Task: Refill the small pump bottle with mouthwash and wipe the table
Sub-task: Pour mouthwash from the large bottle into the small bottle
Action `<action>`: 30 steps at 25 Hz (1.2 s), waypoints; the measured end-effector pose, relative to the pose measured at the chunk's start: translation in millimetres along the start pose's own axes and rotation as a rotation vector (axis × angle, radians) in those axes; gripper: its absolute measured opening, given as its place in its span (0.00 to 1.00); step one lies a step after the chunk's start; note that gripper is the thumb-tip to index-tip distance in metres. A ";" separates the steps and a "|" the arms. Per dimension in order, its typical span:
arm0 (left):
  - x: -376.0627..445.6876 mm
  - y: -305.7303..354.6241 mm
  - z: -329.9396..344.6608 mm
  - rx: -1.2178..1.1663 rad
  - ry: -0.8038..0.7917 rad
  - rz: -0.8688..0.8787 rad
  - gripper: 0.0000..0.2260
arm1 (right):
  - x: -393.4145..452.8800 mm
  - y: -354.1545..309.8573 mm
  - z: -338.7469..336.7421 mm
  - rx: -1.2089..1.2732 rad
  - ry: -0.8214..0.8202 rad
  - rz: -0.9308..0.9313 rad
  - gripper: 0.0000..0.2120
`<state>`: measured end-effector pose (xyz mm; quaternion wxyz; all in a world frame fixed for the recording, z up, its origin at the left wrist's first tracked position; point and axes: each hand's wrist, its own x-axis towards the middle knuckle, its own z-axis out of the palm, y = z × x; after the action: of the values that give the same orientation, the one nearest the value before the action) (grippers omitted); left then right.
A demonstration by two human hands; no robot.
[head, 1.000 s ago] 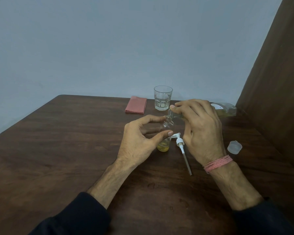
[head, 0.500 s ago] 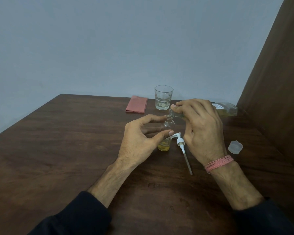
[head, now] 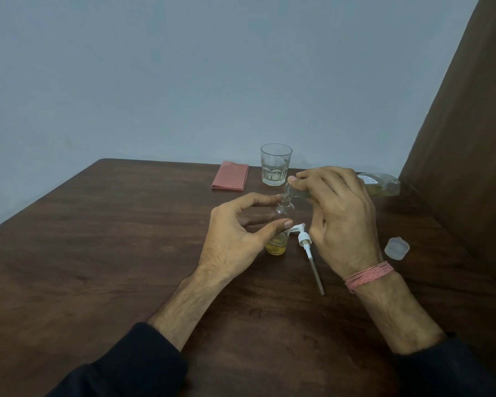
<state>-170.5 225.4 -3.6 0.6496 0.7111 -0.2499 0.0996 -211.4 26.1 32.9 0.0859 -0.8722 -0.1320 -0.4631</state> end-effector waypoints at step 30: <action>1.0 0.6 -0.3 -0.002 -0.001 0.017 0.18 | -0.1 -1.0 0.3 -0.003 -0.010 0.009 0.26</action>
<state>-169.9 225.4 -2.6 0.6492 0.7084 -0.2564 0.1048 -211.5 27.1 32.7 0.0863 -0.8752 -0.1277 -0.4586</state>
